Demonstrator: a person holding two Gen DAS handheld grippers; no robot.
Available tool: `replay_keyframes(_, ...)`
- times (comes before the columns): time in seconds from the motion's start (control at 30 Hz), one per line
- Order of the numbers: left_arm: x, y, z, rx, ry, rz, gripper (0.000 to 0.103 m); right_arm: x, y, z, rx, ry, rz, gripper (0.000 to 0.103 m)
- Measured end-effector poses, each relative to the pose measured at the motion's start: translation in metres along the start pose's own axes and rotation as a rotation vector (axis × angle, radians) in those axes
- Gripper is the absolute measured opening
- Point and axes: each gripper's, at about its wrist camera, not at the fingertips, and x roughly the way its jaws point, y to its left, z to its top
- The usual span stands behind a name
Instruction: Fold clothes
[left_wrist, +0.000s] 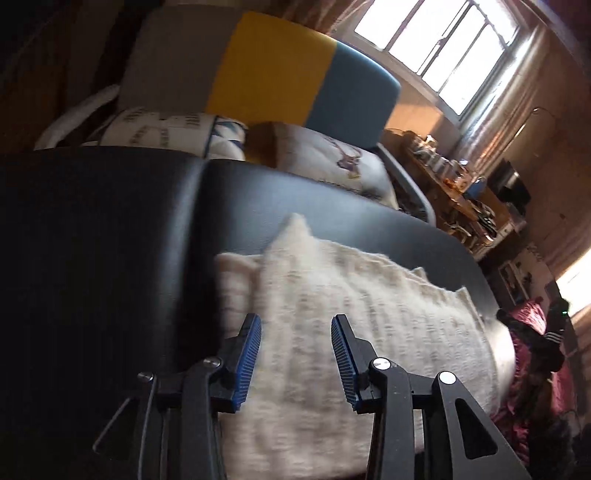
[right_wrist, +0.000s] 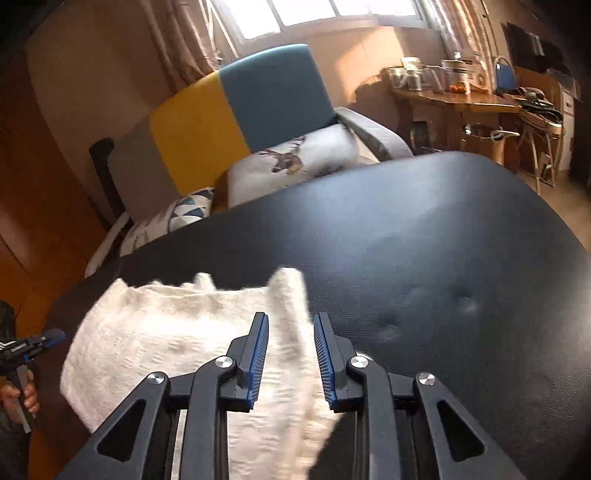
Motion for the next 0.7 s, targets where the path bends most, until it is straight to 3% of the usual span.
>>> replay_keyframes(0.07,-0.002,0.016,-0.011,0.013,0.031,0.014,0.043,0.003,0.031,-0.002,-0.062,0.024,0.048,0.028)
replay_keyframes(0.17,0.012,0.022,-0.033,0.034,0.099,0.029,0.044,0.032,0.068,-0.018,-0.139,0.103,0.032,0.028)
replay_keyframes(0.2,0.014,0.02,-0.041,0.046,0.112,0.022,0.035,0.039,0.072,-0.024,-0.147,0.13,0.008,0.028)
replay_keyframes(0.23,0.017,0.019,-0.049,0.056,0.122,0.015,0.016,0.047,0.073,-0.031,-0.152,0.156,-0.024,0.028)
replay_keyframes(0.3,0.012,0.022,-0.052,0.043,0.114,0.002,0.014,0.055,0.064,-0.045,-0.133,0.203,-0.071,0.028)
replay_keyframes(0.43,0.002,0.028,-0.057,0.016,0.097,-0.024,0.014,0.058,0.04,-0.054,-0.015,0.199,-0.015,0.028)
replay_keyframes(0.5,-0.003,0.031,-0.059,0.002,0.088,-0.036,0.018,0.057,0.038,-0.055,0.001,0.197,-0.007,0.028)
replay_keyframes(0.57,-0.004,0.037,-0.052,-0.026,0.086,-0.072,0.031,0.056,0.041,-0.056,-0.032,0.197,-0.017,0.028)
replay_keyframes(0.6,-0.001,0.043,-0.044,-0.055,0.092,-0.096,0.05,0.054,0.042,-0.057,-0.04,0.195,-0.018,0.028)
replay_keyframes(0.63,0.002,0.05,-0.036,-0.084,0.097,-0.12,0.062,0.053,0.042,-0.058,-0.04,0.192,-0.017,0.028)
replay_keyframes(0.7,0.017,0.059,-0.019,-0.135,0.118,-0.168,0.063,0.052,0.042,-0.059,-0.039,0.185,-0.013,0.028)
